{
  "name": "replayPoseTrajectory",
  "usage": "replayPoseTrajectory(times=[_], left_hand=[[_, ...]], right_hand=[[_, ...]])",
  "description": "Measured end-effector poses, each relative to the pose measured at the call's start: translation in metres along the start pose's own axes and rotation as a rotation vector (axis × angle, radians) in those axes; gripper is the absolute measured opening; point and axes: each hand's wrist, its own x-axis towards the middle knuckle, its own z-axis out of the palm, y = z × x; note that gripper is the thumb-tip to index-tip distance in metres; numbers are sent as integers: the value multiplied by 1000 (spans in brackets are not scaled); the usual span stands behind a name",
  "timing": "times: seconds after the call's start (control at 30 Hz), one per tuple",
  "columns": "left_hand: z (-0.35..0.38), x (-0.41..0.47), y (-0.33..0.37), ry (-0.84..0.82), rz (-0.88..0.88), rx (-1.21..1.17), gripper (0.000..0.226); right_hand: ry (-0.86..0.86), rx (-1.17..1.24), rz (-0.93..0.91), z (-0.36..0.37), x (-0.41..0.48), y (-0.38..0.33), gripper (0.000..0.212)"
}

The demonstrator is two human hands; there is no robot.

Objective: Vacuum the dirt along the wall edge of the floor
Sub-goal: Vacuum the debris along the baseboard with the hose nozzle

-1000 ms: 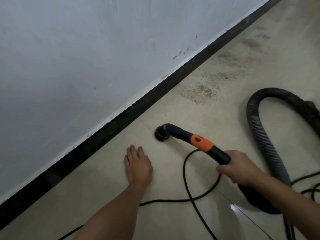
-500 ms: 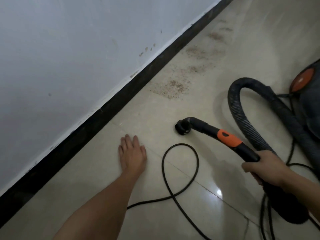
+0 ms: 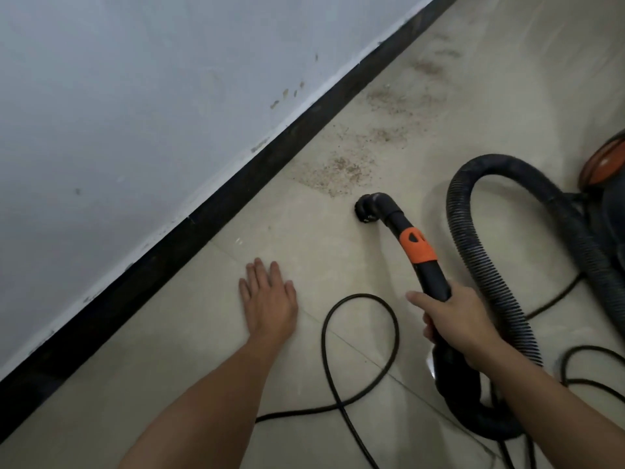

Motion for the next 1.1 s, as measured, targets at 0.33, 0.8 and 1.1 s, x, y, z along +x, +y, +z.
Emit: replayPoseTrajectory(times=[0.33,0.8,1.1], left_hand=[[12,31,24,63,-133,-63,61],[9,41,30,71,-149,-60,63],[10,46,28,9,-115,-60,63]], right_hand=[[-71,61,-45,45,38,-29,20],[-241,198,-29,118,94,-88,21],[-217,111,90,86,80,-84,15]])
